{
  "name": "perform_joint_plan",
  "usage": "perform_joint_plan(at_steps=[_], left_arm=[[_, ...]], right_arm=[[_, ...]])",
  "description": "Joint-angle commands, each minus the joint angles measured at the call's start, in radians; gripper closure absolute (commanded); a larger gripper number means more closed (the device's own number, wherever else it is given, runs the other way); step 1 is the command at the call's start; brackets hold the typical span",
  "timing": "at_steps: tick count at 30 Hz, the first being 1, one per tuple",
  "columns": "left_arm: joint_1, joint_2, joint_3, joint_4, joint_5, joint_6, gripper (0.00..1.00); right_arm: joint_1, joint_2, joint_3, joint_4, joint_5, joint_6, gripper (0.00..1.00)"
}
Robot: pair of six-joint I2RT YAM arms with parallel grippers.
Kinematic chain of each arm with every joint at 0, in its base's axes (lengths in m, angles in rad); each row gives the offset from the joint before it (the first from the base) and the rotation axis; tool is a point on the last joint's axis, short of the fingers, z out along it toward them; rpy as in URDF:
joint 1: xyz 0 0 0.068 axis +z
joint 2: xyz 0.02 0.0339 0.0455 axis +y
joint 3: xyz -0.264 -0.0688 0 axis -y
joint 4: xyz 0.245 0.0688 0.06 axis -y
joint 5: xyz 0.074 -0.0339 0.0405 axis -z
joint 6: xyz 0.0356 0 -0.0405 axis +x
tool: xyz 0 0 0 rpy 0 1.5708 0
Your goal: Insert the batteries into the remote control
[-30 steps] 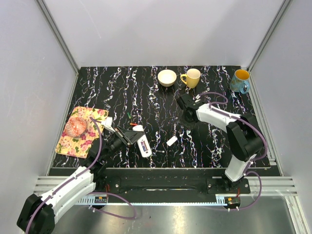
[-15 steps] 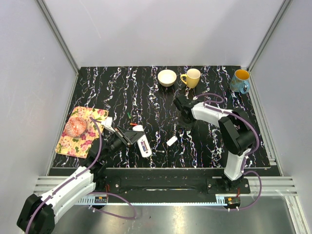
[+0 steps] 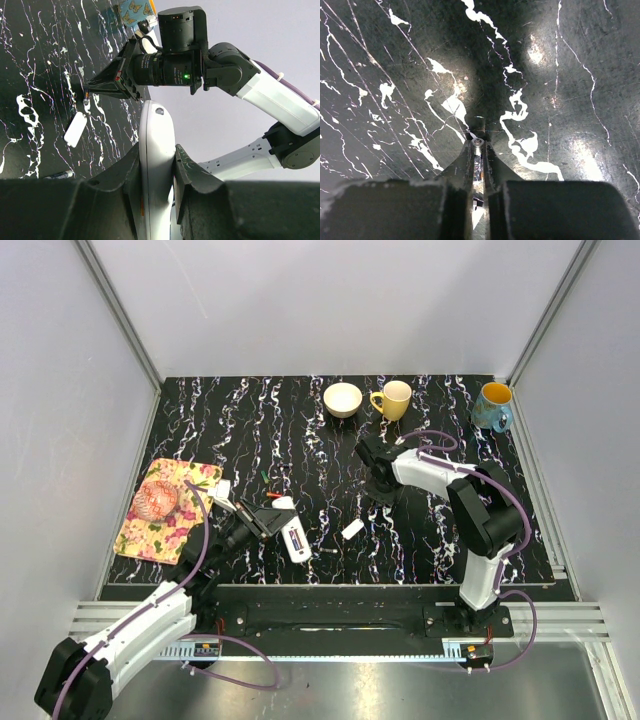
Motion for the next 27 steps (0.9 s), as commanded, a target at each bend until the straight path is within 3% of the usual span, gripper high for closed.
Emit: perform_joint_plan(at_steps=[1, 4, 8, 14, 19, 27], left_arm=[[-0.001, 0.002, -0.004, 0.072, -0.008, -0.002, 1.00], [-0.003, 0.008, 0.002, 0.074, -0.003, -0.005, 1.00], [-0.001, 0.045, 0.025, 0.086, 0.005, -0.007, 1.00], [-0.012, 0.197, 0.076, 0.222, 0.009, -0.040, 1.00], [-0.047, 0.347, 0.134, 0.342, -0.020, -0.073, 1.00], [-0.058, 0.568, 0.149, 0.654, -0.032, -0.181, 1.00]], right_arm=[[0.010, 0.007, 0.010, -0.008, 0.050, -0.032, 1.00], [0.012, -0.080, -0.001, -0.001, 0.102, -0.092, 1.00], [0.035, -0.340, -0.070, 0.075, 0.145, -0.248, 1.00], [0.171, -0.626, -0.097, 0.138, 0.186, -0.502, 1.00], [0.303, -0.695, -0.076, 0.164, 0.185, -0.628, 1.00], [0.479, -0.646, -0.019, 0.183, 0.255, -0.660, 1.00]])
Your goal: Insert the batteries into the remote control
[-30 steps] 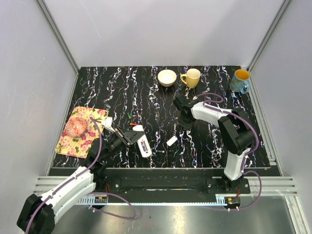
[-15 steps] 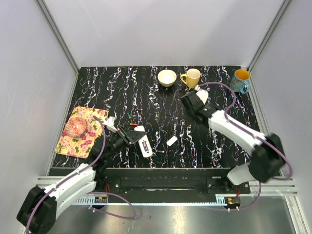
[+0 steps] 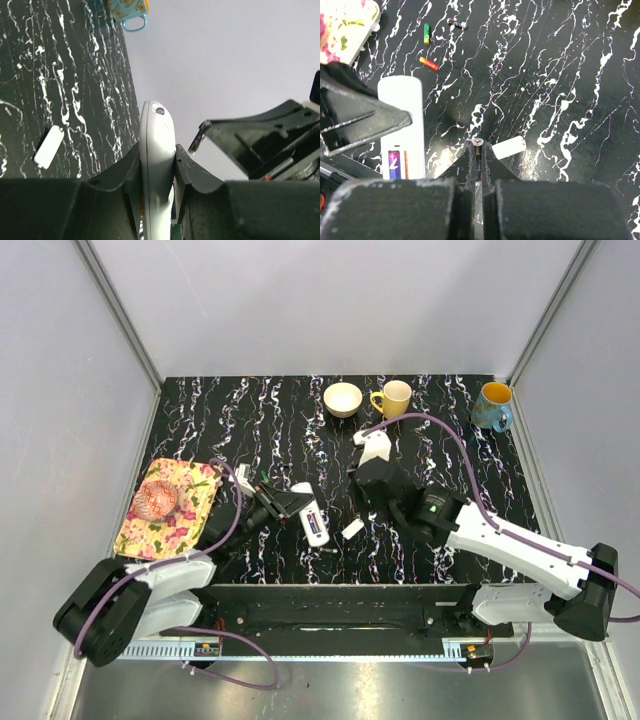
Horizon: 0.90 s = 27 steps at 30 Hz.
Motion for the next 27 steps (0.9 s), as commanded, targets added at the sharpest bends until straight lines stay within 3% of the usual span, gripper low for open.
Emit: perform_joint_plan(at_steps=[1, 7, 27], left_arm=[[-0.006, 0.104, 0.044, 0.321, -0.019, -0.088, 1.00], [-0.008, 0.237, 0.072, 0.468, 0.008, -0.141, 1.00], [-0.016, 0.233, 0.121, 0.369, 0.021, -0.115, 1.00]], right_arm=[[0.061, 0.024, 0.065, 0.050, 0.078, -0.057, 1.00], [0.123, 0.046, 0.071, 0.116, 0.090, -0.081, 1.00], [0.172, 0.089, 0.060, 0.210, 0.119, -0.100, 1.00]])
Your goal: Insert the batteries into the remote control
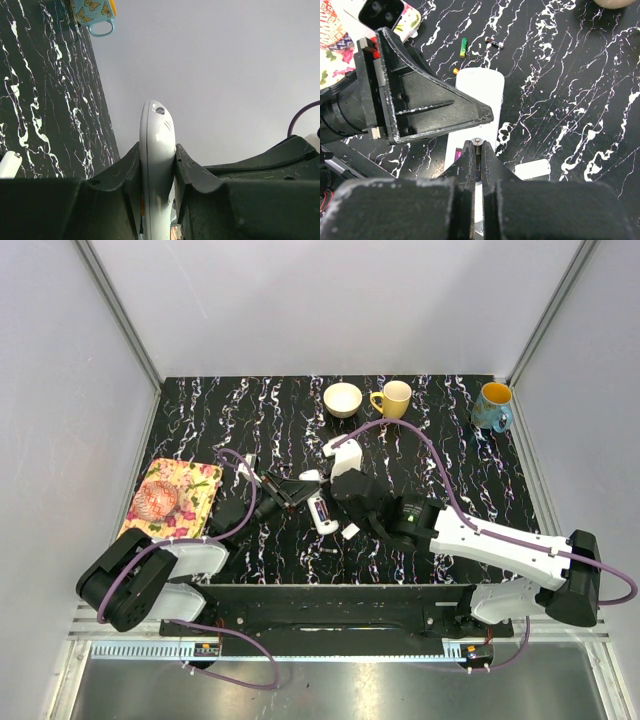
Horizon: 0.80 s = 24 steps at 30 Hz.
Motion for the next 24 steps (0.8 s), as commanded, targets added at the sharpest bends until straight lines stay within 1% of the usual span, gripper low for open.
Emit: perform_joint_plan(at_steps=[1, 6, 24], left_arm=[[-0.010, -0.019, 0.048, 0.052, 0.002, -0.001, 1.00], [-0.015, -0.017, 0.051, 0.055, -0.009, -0.004, 1.00], [-0.016, -0.037, 0.071, 0.050, -0.018, -0.006, 1.00]], right_arm=[[0.020, -0.015, 0.018, 0.081, 0.045, -0.014, 1.00], [0.029, 0.004, 0.013, 0.083, 0.057, -0.008, 1.00], [0.048, -0.025, -0.070, 0.040, 0.083, 0.014, 1.00]])
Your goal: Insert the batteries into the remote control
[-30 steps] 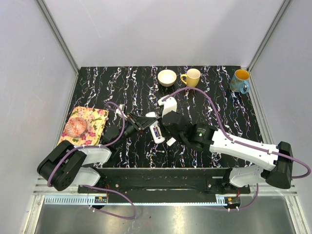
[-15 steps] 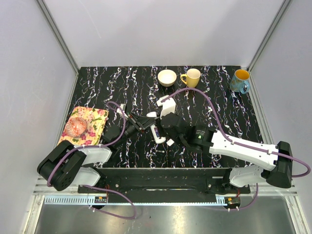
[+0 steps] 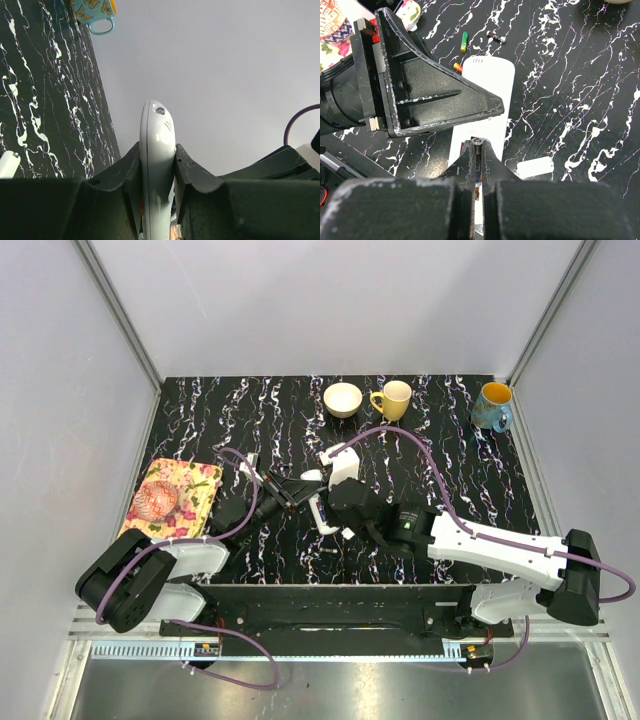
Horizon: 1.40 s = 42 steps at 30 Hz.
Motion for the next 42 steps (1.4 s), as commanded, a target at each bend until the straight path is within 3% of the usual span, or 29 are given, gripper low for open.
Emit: perform_joint_plan(at_steps=[1, 12, 35, 42], left_arm=[[-0.005, -0.032, 0.057, 0.072, -0.019, -0.011, 1.00], [-0.003, -0.025, 0.089, 0.063, -0.026, 0.006, 1.00], [-0.003, -0.084, 0.092, 0.076, -0.045, 0.029, 1.00], [-0.003, -0.087, 0.093, 0.101, -0.036, 0.023, 1.00]], right_arm=[[0.013, -0.029, -0.022, -0.010, 0.051, 0.015, 1.00], [0.027, -0.043, -0.024, -0.079, 0.018, 0.081, 1.00], [0.027, 0.078, 0.047, -0.250, 0.024, 0.208, 1.00], [0.027, 0.115, 0.076, -0.294, 0.038, 0.231, 0.75]])
